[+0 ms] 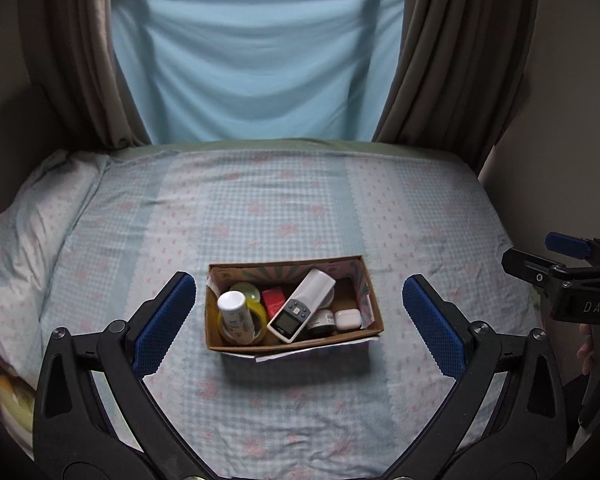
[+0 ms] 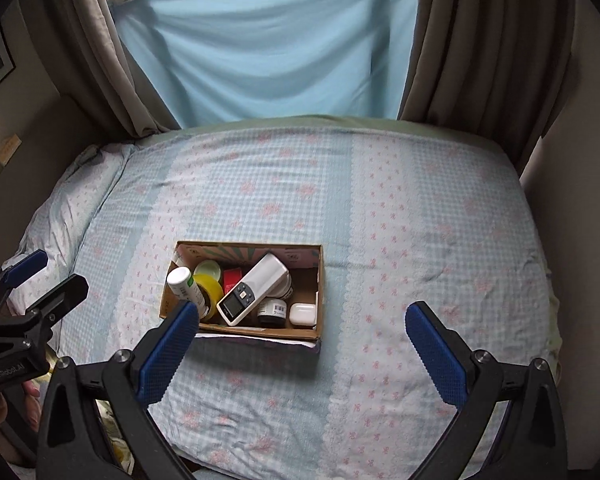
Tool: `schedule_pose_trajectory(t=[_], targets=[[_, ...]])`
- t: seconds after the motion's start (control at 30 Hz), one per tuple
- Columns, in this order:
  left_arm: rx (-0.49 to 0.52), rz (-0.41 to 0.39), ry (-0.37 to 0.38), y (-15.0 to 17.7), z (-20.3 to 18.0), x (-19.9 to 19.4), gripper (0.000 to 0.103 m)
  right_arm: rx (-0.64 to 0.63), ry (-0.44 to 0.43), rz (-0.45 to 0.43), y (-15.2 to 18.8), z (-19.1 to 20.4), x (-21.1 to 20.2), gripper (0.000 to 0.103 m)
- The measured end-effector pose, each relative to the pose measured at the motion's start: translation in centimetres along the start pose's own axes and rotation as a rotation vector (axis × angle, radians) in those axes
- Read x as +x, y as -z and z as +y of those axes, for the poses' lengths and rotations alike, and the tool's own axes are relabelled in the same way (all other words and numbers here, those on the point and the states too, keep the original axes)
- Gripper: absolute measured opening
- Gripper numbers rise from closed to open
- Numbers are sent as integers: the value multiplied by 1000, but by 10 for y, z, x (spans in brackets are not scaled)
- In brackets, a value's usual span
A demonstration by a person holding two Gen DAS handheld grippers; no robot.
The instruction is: Organize rigid objects
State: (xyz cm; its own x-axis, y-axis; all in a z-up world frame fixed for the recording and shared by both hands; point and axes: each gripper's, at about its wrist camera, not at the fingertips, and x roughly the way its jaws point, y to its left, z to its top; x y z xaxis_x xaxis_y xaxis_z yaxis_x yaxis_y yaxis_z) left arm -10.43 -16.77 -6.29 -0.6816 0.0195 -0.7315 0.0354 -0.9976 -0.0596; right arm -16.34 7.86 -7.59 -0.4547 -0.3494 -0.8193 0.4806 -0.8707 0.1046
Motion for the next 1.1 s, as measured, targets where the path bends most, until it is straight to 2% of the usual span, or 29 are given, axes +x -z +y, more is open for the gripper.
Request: schedule_pose_trajectory(t=[0.17,0.33,0.63,1.1], targets=[[-18,-92,57,-8,-35,-48,103,-1,75,-124,-1,-22,-66,103],[5,-158,59,0,-58,-73,103,13,110,-197,7,-36,-103,103],[2,-218,51,14,-78,-88,103,11,138,-262,22,-44,-121,103],[17,-236,18,9,-82,-92,103,12,126,-313,22,-52,-132,103]])
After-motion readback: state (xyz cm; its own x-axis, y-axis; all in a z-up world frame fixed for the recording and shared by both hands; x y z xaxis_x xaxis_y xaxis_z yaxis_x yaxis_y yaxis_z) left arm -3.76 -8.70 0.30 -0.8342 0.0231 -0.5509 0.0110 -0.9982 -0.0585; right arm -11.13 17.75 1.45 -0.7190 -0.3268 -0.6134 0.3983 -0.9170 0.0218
